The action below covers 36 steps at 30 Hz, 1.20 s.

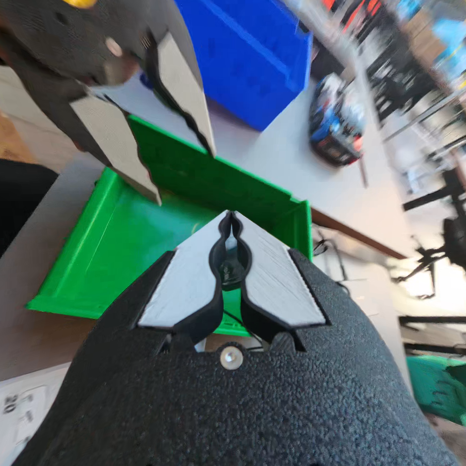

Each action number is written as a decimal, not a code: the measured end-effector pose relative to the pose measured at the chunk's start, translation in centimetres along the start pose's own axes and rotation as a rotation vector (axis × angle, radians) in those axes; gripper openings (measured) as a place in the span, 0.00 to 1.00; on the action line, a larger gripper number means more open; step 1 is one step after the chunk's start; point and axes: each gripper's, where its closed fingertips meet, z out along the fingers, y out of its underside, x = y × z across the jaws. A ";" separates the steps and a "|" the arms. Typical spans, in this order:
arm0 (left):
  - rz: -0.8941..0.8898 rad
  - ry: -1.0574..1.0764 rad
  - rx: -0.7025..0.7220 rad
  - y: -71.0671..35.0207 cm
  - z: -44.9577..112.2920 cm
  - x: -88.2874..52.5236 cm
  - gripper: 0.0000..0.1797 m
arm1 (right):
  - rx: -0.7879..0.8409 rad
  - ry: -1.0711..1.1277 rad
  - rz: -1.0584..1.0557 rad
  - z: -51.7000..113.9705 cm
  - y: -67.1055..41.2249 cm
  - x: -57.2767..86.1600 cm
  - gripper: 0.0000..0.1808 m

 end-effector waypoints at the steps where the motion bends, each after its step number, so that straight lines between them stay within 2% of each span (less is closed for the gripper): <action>1: -0.078 0.087 0.008 -0.4 0.2 0.7 0.42 | 0.052 -0.006 -0.025 -0.5 -0.9 -0.4 0.00; 2: -0.124 0.160 0.096 -1.9 0.1 1.7 0.34 | 0.065 -0.038 -0.014 -0.5 -1.1 -0.9 0.00; 3: -0.132 0.188 0.171 -2.9 0.2 2.3 0.22 | 0.010 -0.087 0.015 0.1 -0.2 -1.5 0.00; 4: -0.119 0.157 0.145 -2.4 1.0 2.2 0.18 | -0.074 -0.110 0.032 0.8 1.2 -1.6 0.00; 6: -0.087 0.147 0.015 -0.1 2.6 2.8 0.23 | -0.094 -0.100 0.061 1.6 2.6 -1.0 0.00; 8: -0.062 0.132 0.017 0.6 3.0 3.3 0.27 | -0.069 -0.170 0.183 1.2 2.8 -0.7 0.00; 10: -0.057 0.103 -0.008 1.2 3.3 3.3 0.33 | -0.023 -0.136 0.269 0.5 2.8 1.3 0.00; 12: -0.059 0.111 -0.007 0.9 3.3 3.5 0.34 | 0.018 -0.125 0.327 -0.5 2.5 2.4 0.04; 14: -0.057 0.116 -0.016 0.1 3.5 3.2 0.41 | 0.001 -0.089 0.358 -1.3 2.9 3.4 0.12; 17: -0.024 0.084 -0.086 -1.3 4.7 1.5 0.48 | -0.033 -0.035 0.362 -2.2 3.6 4.4 0.15; 21: 0.080 0.175 -0.147 -3.9 7.3 1.2 0.49 | -0.127 -0.011 0.411 -3.0 5.6 5.1 0.23; 27: 0.543 0.193 -0.318 -3.3 10.1 -0.3 0.52 | -0.298 -0.011 0.345 -4.6 8.1 4.1 0.31; 31: 0.762 0.193 -0.317 -3.8 11.4 -0.2 0.50 | -0.331 -0.011 0.295 -4.7 8.1 3.7 0.31; 33: 0.776 0.244 -0.286 -4.2 11.8 0.5 0.49 | -0.339 -0.017 0.295 -4.8 8.4 3.6 0.31; 36: 0.597 0.338 -0.283 -4.4 12.1 1.2 0.49 | -0.351 -0.037 0.321 -5.2 9.1 3.6 0.32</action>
